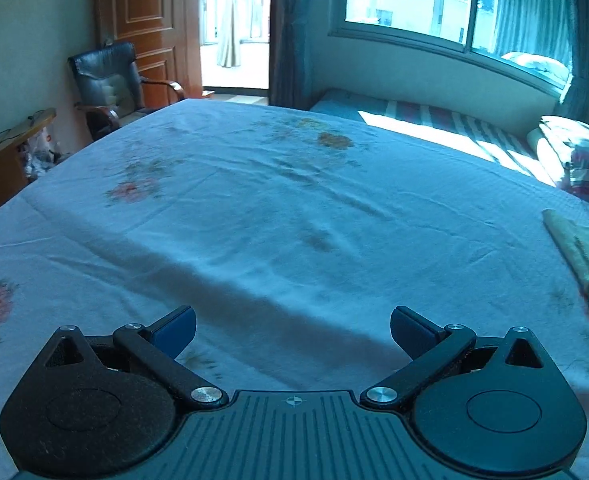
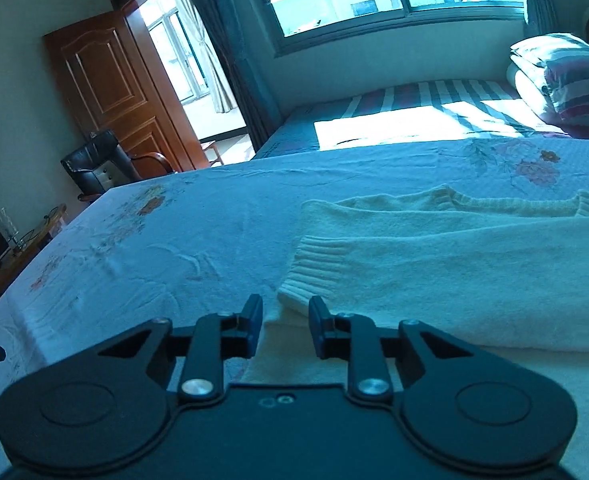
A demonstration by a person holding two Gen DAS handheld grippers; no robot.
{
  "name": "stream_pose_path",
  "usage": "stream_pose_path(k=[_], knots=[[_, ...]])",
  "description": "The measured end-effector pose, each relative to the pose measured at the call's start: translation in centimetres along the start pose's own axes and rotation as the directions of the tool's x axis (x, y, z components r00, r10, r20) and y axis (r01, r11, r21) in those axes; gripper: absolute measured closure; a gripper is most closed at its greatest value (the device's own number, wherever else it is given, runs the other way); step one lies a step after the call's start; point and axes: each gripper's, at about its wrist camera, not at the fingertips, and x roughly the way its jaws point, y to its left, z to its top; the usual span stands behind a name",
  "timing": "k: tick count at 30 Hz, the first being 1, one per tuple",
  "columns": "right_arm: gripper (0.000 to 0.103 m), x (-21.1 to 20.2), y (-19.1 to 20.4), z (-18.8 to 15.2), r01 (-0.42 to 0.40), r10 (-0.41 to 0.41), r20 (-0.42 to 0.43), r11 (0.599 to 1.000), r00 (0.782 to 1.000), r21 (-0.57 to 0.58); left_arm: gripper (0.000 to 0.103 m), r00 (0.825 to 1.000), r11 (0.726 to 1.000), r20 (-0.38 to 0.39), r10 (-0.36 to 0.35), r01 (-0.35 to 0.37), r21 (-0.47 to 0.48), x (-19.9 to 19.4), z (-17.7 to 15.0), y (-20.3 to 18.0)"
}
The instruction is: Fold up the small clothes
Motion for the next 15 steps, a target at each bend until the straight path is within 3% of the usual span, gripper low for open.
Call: stream_pose_path(k=[2,4,5,6,8,10,12,13,15], knots=[[0.077,-2.9,-2.4,-0.1,0.072,-0.073,0.047,0.997,0.996,0.04,0.001,0.993,0.993,0.02,-0.112,0.112,0.03,0.7,1.2,-4.8],[0.076,-5.9,-5.6,-0.1,0.157,-0.164,0.073,0.984,0.984,0.086,0.001,0.971,0.971,0.027,-0.238,0.237,0.039,1.7,2.3,-9.9],[0.075,-7.2,-7.3,-0.2,0.192,-0.202,0.086,0.975,0.976,0.112,0.007,0.96,0.96,0.02,-0.278,0.277,0.047,2.2,2.7,-12.0],[0.075,-8.6,-9.0,-0.3,0.234,-0.248,0.094,0.962,0.964,0.14,0.032,0.945,0.943,0.004,-0.328,0.327,0.065,3.0,3.1,-15.0],[0.076,-11.3,-12.3,-0.4,0.315,-0.339,0.107,0.93,0.935,0.191,0.056,0.935,0.93,-0.047,-0.352,0.355,0.09,4.8,3.6,-19.7],[0.08,-13.3,-15.2,-0.6,0.379,-0.413,0.109,0.894,0.904,0.24,0.056,0.939,0.928,-0.068,-0.338,0.344,0.142,5.8,3.9,-23.8],[0.089,-14.5,-17.5,-0.7,0.422,-0.457,0.095,0.869,0.884,0.259,0.056,0.942,0.912,-0.026,-0.336,0.332,0.24,5.5,4.3,-27.8],[0.094,-14.8,-18.4,-0.6,0.43,-0.465,0.091,0.865,0.881,0.258,0.056,0.943,0.905,-0.021,-0.333,0.326,0.272,5.5,4.4,-29.2],[0.096,-14.8,-19.4,-0.2,0.431,-0.462,0.1,0.873,0.881,0.228,0.056,0.948,0.893,-0.049,-0.315,0.314,0.323,6.3,4.3,-32.2]])
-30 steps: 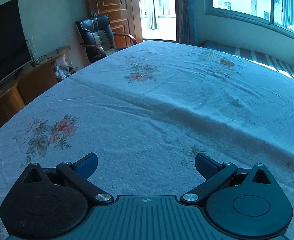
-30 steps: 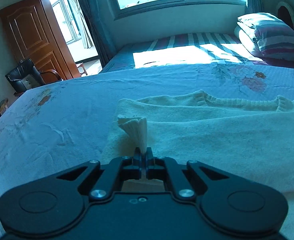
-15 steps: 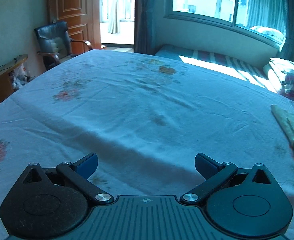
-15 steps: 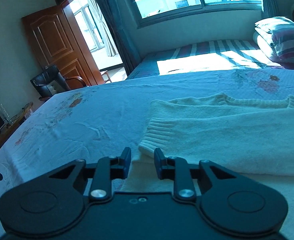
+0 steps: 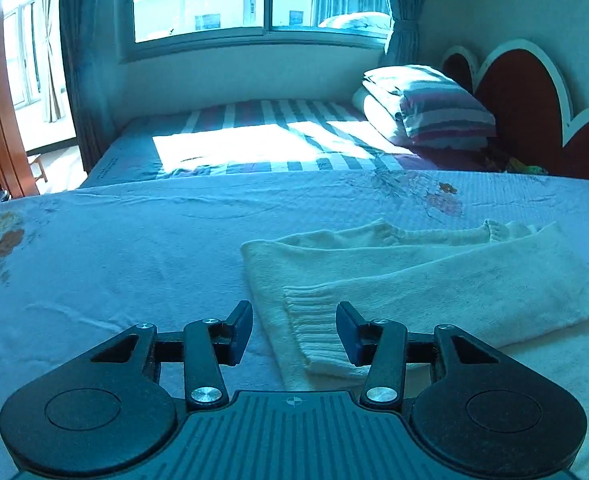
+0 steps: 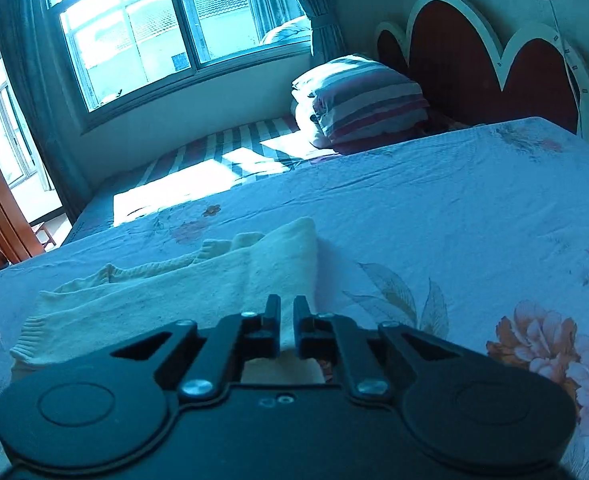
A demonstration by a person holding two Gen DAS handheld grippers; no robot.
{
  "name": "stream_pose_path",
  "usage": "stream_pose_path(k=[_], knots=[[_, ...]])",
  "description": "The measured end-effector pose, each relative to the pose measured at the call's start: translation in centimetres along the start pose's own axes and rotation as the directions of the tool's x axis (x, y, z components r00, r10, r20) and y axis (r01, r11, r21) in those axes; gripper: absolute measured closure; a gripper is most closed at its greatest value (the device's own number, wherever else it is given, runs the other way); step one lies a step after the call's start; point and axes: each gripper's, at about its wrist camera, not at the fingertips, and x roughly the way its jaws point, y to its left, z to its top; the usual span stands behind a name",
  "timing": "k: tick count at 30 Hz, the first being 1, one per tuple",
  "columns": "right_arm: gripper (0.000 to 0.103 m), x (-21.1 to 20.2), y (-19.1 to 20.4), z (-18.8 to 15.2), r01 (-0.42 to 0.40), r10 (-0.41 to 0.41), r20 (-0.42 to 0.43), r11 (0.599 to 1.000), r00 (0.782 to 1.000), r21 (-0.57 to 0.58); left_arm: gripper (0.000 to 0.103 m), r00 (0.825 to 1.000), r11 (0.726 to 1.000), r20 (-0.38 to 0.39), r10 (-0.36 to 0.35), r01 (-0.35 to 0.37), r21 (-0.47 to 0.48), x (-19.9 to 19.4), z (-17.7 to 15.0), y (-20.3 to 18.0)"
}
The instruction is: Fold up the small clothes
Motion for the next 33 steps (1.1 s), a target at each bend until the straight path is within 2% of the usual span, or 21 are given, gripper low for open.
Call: stream_pose_path(k=[3,4,6,8,10,11,12,14,15,16,17,21,24,26,27,30,31,32,33], knots=[[0.098,1.4,-0.3,-0.2,-0.048,0.047,-0.007,0.997,0.999,-0.063,0.056,0.996,0.992,-0.046,0.078,-0.073,0.1,2.3,-0.5,-2.8],[0.098,2.2,-0.4,-0.6,-0.058,0.056,-0.03,0.994,0.998,-0.089,0.056,0.996,0.989,-0.022,0.091,-0.087,0.117,2.5,-0.9,-3.2],[0.1,4.8,-0.6,-2.0,-0.046,0.026,-0.134,0.988,0.991,-0.145,0.056,0.994,0.986,-0.009,0.109,-0.107,0.131,2.0,-0.8,-3.6],[0.1,4.9,-1.1,-2.0,-0.068,0.047,-0.13,0.984,0.99,-0.163,0.056,0.99,0.981,0.013,0.137,-0.138,0.136,1.2,-0.3,-3.6],[0.076,4.1,-1.5,-1.1,-0.08,0.068,-0.086,0.987,0.994,-0.141,0.055,0.986,0.978,0.043,0.164,-0.168,0.121,0.6,0.1,-3.3],[0.074,3.6,-1.7,-0.3,-0.093,0.087,-0.052,0.987,0.995,-0.131,0.055,0.982,0.977,0.055,0.179,-0.184,0.104,0.5,0.4,-3.1],[0.076,3.6,-1.8,0.3,-0.104,0.099,-0.041,0.987,0.994,-0.126,0.055,0.981,0.977,0.047,0.186,-0.19,0.097,0.6,0.5,-2.9],[0.085,4.8,-1.9,1.3,-0.114,0.107,-0.056,0.983,0.993,-0.144,0.055,0.98,0.977,-0.015,0.196,-0.194,0.09,1.8,0.3,-2.2],[0.092,5.6,-1.7,1.2,-0.103,0.091,-0.075,0.981,0.993,-0.163,0.056,0.982,0.978,-0.009,0.191,-0.189,0.083,2.1,0.2,-1.9],[0.096,6.6,-1.8,0.9,-0.109,0.091,-0.115,0.98,0.989,-0.166,0.055,0.981,0.978,-0.012,0.193,-0.191,0.086,2.2,0.4,-1.9],[0.096,7.7,-1.9,0.5,-0.101,0.074,-0.157,0.98,0.985,-0.171,0.055,0.979,0.976,-0.016,0.203,-0.201,0.083,2.2,0.8,-1.9],[0.097,7.6,-1.6,1.1,-0.102,0.081,-0.108,0.973,0.991,-0.206,0.055,0.977,0.976,0.052,0.206,-0.209,0.061,1.9,1.9,-1.7],[0.094,8.8,-1.2,2.9,-0.112,0.1,-0.07,0.973,0.993,-0.203,0.055,0.982,0.98,-0.035,0.186,-0.183,0.076,4.5,2.4,-2.0],[0.097,11.4,-1.1,3.6,-0.106,0.08,-0.123,0.971,0.989,-0.214,0.055,0.981,0.979,-0.034,0.191,-0.188,0.077,5.4,2.4,-2.0],[0.103,12.5,-1.2,3.6,-0.087,0.057,-0.138,0.971,0.989,-0.223,0.055,0.98,0.979,-0.044,0.193,-0.189,0.075,5.5,2.8,-2.0],[0.102,13.5,-1.6,5.3,-0.058,0.031,-0.136,0.977,0.99,-0.204,0.055,0.981,0.977,0.033,0.19,-0.193,0.091,4.6,3.3,-2.2],[0.095,13.4,-1.7,5.7,-0.051,0.029,-0.108,0.977,0.994,-0.209,0.055,0.983,0.977,0.013,0.183,-0.183,0.106,5.0,3.3,-2.2],[0.095,13.4,-1.6,5.8,-0.057,0.038,-0.092,0.974,0.995,-0.218,0.055,0.982,0.976,-0.035,0.187,-0.181,0.124,5.8,3.1,-2.2],[0.094,13.7,-1.5,5.8,-0.071,0.048,-0.104,0.971,0.993,-0.23,0.055,0.982,0.975,-0.027,0.185,-0.18,0.131,6.2,2.7,-2.2]])
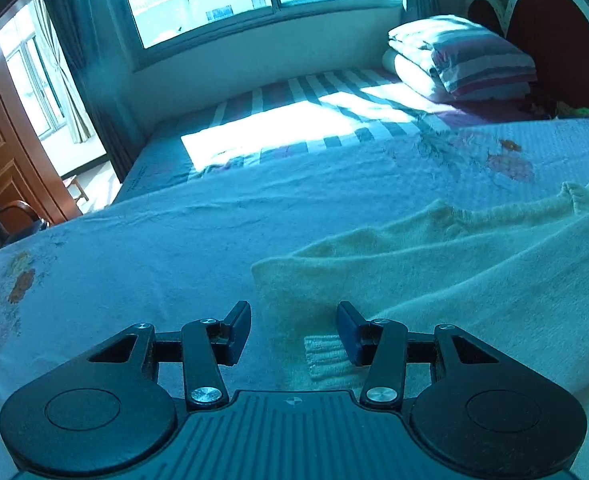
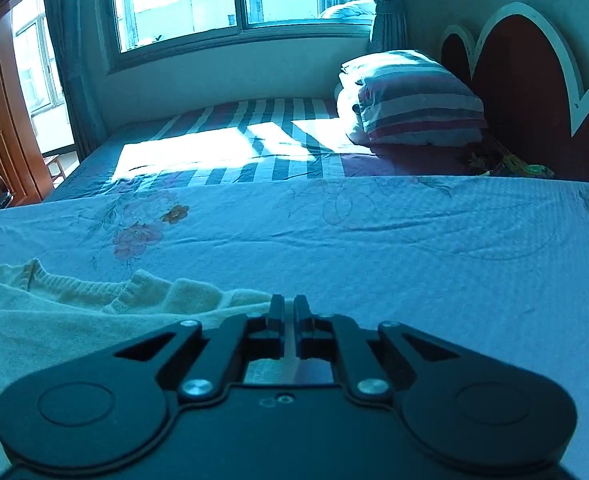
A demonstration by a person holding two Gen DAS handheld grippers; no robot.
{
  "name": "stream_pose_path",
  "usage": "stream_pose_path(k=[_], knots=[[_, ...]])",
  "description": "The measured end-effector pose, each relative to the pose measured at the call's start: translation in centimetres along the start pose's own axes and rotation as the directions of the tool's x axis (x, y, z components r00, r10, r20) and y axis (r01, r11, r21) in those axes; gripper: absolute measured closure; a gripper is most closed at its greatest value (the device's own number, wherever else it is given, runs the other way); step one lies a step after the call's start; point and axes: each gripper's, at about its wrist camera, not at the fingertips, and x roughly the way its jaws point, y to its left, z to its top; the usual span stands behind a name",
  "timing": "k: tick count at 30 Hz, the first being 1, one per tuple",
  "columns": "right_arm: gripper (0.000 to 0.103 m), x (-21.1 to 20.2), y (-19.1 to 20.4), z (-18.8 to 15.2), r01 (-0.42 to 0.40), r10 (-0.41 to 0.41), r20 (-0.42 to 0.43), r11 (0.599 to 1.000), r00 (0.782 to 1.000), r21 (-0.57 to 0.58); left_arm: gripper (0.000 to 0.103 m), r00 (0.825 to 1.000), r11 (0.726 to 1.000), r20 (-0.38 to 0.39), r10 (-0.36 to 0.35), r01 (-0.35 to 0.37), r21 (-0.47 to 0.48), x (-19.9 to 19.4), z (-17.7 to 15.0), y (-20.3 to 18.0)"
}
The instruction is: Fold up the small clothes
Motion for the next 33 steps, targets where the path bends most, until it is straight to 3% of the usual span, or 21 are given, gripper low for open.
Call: stream_pose_path(k=[1,3,4,6,8,9,12,13,15,16,17,19,21,22,23,24,26,31,32,33], knots=[[0.094,0.9,0.2,-0.2,0.008,-0.009,-0.052,1.0,0.999,-0.029,0.055,1.0,1.0,0.002,0.0,0.0,0.006,-0.1,-0.1,0.1],[0.094,0.9,0.5,-0.5,0.016,-0.019,-0.046,0.997,0.999,-0.07,0.054,1.0,1.0,-0.014,0.004,-0.004,-0.016,-0.9,0.2,0.5],[0.089,0.3,0.6,-0.3,0.015,-0.019,-0.059,0.998,0.998,-0.065,0.054,1.0,1.0,0.01,-0.005,0.005,-0.028,-1.8,0.1,0.8],[0.086,-2.5,0.8,-0.8,-0.038,0.038,-0.002,0.998,0.999,-0.056,0.054,0.998,0.998,0.049,-0.031,0.034,-0.046,-3.8,-0.8,1.2],[0.092,-4.9,1.2,-2.0,-0.041,0.04,-0.003,0.996,0.999,-0.08,0.054,0.998,0.999,0.059,-0.029,0.031,-0.035,-5.0,-2.3,1.1],[0.101,-5.8,1.3,-2.8,-0.065,0.064,-0.011,0.995,0.998,-0.08,0.054,0.998,0.998,0.029,-0.047,0.048,-0.033,-4.7,-3.0,1.0],[0.101,-6.1,2.0,-5.4,-0.055,0.045,-0.085,0.992,0.995,-0.114,0.053,0.999,0.998,0.03,-0.039,0.041,-0.049,-4.5,-4.2,1.2],[0.101,-6.1,2.1,-6.1,-0.048,0.04,-0.067,0.991,0.997,-0.123,0.053,0.999,0.998,0.016,-0.036,0.037,-0.053,-4.8,-3.9,1.2],[0.096,-7.0,2.1,-5.7,-0.03,0.024,-0.059,0.995,0.998,-0.095,0.053,0.999,0.999,0.034,-0.033,0.034,-0.03,-5.3,-3.6,1.1],[0.093,-8.2,1.9,-5.4,-0.055,0.055,-0.014,0.996,0.998,-0.064,0.053,1.0,1.0,-0.006,-0.023,0.023,0.006,-4.6,-3.5,0.5],[0.091,-8.7,1.9,-5.6,-0.074,0.075,0.011,0.996,0.997,-0.055,0.052,1.0,1.0,0.003,-0.015,0.015,0.018,-4.4,-3.4,0.3],[0.088,-7.0,2.3,-6.3,-0.055,0.045,-0.107,0.995,0.993,-0.088,0.052,0.999,1.0,-0.033,-0.019,0.019,-0.004,-4.6,-2.6,0.4],[0.088,-7.9,2.2,-6.0,-0.053,0.047,-0.099,0.997,0.994,-0.059,0.051,0.999,0.998,0.001,-0.054,0.054,-0.017,-7.0,-2.3,0.7],[0.087,-8.9,2.2,-5.6,-0.066,0.063,-0.072,0.997,0.995,-0.047,0.045,0.998,0.997,0.014,-0.067,0.067,-0.026,-8.1,-2.6,0.9],[0.087,-10.7,2.2,-5.5,-0.084,0.083,-0.02,0.995,0.996,-0.051,0.02,0.996,0.995,0.006,-0.087,0.087,-0.042,-9.4,-3.4,1.1],[0.085,-11.9,2.3,-5.6,-0.091,0.091,-0.002,0.994,0.996,-0.056,0.007,0.995,0.994,0.009,-0.096,0.096,-0.06,-11.1,-4.5,1.4],[0.083,-14.2,1.8,-6.1,-0.109,0.109,-0.003,0.993,0.994,-0.036,0.007,0.994,0.99,0.018,-0.109,0.11,-0.089,-14.5,-7.2,2.1],[0.077,-19.5,-1.2,-10.4,-0.221,0.227,-0.058,0.971,0.972,0.095,0.007,0.982,0.967,-0.072,-0.176,0.159,-0.2,-21.0,-14.8,4.7],[0.076,-20.4,-1.9,-11.7,-0.231,0.242,-0.081,0.965,0.967,0.125,0.01,0.977,0.961,-0.092,-0.193,0.17,-0.218,-22.4,-16.6,5.3],[0.071,-21.1,-2.3,-12.8,-0.235,0.251,-0.098,0.96,0.963,0.149,0.023,0.972,0.959,-0.116,-0.202,0.173,-0.223,-23.4,-17.9,5.6]])
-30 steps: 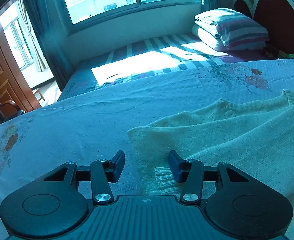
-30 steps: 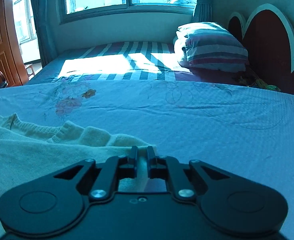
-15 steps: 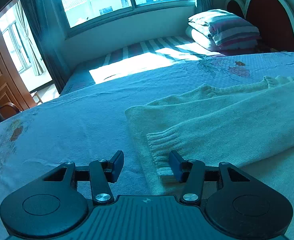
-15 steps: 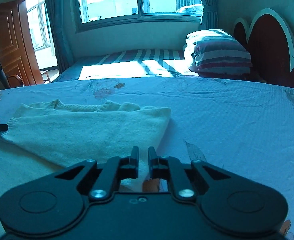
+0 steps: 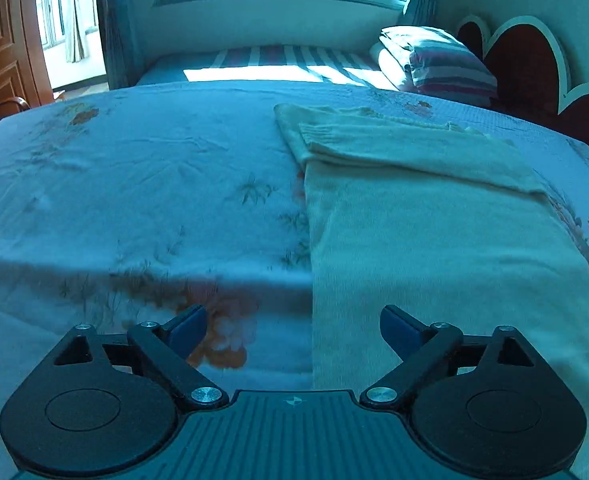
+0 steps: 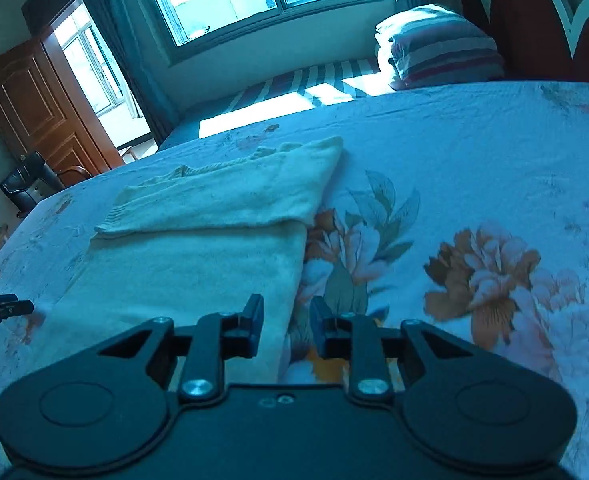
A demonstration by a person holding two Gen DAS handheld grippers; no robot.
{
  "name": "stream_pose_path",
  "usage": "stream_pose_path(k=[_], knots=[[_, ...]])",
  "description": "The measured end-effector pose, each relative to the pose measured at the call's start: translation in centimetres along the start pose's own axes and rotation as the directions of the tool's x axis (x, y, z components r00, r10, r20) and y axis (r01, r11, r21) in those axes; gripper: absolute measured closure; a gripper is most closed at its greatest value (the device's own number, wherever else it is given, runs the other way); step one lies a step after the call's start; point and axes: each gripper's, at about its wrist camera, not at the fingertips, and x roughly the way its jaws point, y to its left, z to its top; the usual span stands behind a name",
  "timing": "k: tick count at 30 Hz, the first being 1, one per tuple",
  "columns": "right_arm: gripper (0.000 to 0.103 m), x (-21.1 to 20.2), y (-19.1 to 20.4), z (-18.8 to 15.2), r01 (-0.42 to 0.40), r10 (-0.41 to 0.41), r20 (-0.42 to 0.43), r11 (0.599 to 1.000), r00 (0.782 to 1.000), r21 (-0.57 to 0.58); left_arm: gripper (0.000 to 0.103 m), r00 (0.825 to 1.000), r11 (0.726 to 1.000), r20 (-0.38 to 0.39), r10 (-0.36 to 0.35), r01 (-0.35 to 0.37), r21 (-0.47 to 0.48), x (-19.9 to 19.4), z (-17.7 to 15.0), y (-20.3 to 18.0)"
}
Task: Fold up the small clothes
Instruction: 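Position both open grippers at the ribbed hem of the sweater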
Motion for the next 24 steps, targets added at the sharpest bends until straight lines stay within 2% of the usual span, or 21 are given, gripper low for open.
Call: stream_pose_path(k=[1,2,3,5,7,9,13,15,17,20,21,24], knots=[[0.062,-1.0,-0.5,-1.6,-0.006,0.006,-0.031,1.0,0.999,0.029,0.03,1.0,1.0,-0.029,-0.006,0.006,-0.012,-0.7,-1.2,0.4],[0.058,-1.8,-0.9,-2.9,-0.008,0.011,-0.054,0.999,0.999,0.053,0.04,0.998,0.999,-0.054,-0.023,0.021,-0.033,-1.2,-2.3,0.9],[0.057,-2.5,-1.3,-4.1,-0.011,0.018,-0.07,0.996,0.997,0.087,0.044,0.996,0.997,-0.08,-0.046,0.042,-0.06,-1.6,-3.5,1.4],[0.057,-3.9,-2.1,-6.4,-0.03,0.049,-0.103,0.983,0.993,0.179,0.044,0.988,0.99,-0.118,-0.1,0.086,-0.116,-2.4,-5.4,2.2],[0.058,-5.1,-2.6,-8.3,-0.032,0.063,-0.114,0.967,0.992,0.251,0.044,0.972,0.973,-0.148,-0.184,0.16,-0.165,-2.8,-7.2,2.9],[0.059,-6.1,-2.8,-11.0,-0.072,0.124,-0.123,0.93,0.985,0.361,0.044,0.961,0.962,-0.148,-0.233,0.206,-0.182,-3.2,-8.6,3.3],[0.059,-7.2,-1.5,-14.5,-0.084,0.167,-0.15,0.889,0.974,0.45,0.044,0.922,0.913,-0.147,-0.358,0.314,-0.26,-4.2,-10.9,4.4],[0.06,-7.5,-0.9,-15.6,-0.095,0.187,-0.147,0.873,0.971,0.478,0.044,0.911,0.895,-0.131,-0.391,0.343,-0.284,-4.6,-11.9,4.3],[0.059,-7.7,-0.3,-16.5,-0.097,0.186,-0.133,0.864,0.973,0.494,0.044,0.885,0.857,-0.12,-0.451,0.391,-0.337,-4.5,-12.8,4.3],[0.059,-7.7,0.4,-17.5,-0.113,0.203,-0.119,0.846,0.972,0.521,0.048,0.86,0.818,-0.103,-0.499,0.429,-0.382,-4.3,-13.6,4.2],[0.06,-7.5,0.7,-17.7,-0.123,0.215,-0.117,0.842,0.97,0.526,0.056,0.845,0.791,-0.097,-0.525,0.444,-0.42,-4.0,-14.1,4.5],[0.061,-7.3,1.1,-18.7,-0.154,0.242,-0.089,0.817,0.966,0.555,0.066,0.808,0.713,-0.062,-0.587,0.478,-0.513,-3.1,-15.5,5.3]])
